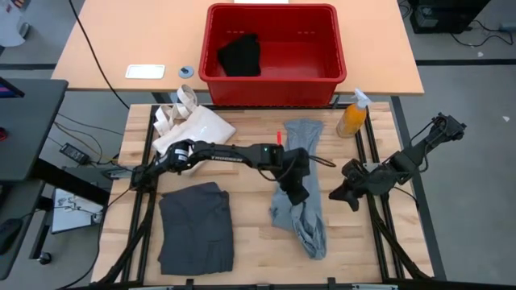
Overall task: Fold Laundry from Bin
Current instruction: Fold the light gray t-shirt
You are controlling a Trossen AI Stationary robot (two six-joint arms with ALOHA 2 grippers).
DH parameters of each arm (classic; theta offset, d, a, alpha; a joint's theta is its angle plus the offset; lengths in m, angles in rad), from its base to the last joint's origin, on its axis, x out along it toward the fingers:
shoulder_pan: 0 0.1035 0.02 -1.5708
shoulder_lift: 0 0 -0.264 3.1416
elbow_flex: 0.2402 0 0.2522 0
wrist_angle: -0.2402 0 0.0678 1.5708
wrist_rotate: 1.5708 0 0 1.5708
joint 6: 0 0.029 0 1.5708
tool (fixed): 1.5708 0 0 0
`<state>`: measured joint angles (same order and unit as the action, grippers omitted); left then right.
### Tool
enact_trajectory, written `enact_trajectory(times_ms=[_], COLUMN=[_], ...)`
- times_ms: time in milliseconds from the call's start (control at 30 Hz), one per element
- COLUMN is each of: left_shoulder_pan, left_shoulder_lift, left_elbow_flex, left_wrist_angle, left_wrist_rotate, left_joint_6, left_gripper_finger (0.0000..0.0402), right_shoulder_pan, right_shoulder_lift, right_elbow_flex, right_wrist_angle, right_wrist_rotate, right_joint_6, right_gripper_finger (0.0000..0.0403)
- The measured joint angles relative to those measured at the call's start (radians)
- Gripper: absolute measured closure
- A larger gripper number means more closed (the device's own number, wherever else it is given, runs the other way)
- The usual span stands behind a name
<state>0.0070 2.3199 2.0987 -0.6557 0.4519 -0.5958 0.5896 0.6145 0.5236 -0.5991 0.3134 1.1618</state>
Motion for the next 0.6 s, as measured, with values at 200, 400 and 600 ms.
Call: enact_trajectory(times_ms=[200, 400, 600], left_shoulder_pan=[0.047, 0.101, 0.120], left_shoulder_lift=[0.000, 0.000, 0.000], left_elbow_flex=[0.000, 0.000, 0.000], left_wrist_angle=[-0.096, -0.119, -0.120], left_wrist_rotate=[0.017, 0.016, 0.016], left_joint_6=[0.106, 0.148, 0.146], left_gripper_finger=[0.0385, 0.0385, 0.0385], right_shoulder_pan=[0.000, 0.004, 0.023], right_shoulder_lift=[0.076, 0.217, 0.390], right_elbow_flex=[0.000, 0.025, 0.118], right_wrist_angle=[0.080, 0.279, 0.243], right_wrist_rotate=[-0.047, -0.244, -0.324], right_joint_6=[-0.255, -0.520, -0.673], right_gripper_finger=[0.0320, 0.0312, 0.0304])
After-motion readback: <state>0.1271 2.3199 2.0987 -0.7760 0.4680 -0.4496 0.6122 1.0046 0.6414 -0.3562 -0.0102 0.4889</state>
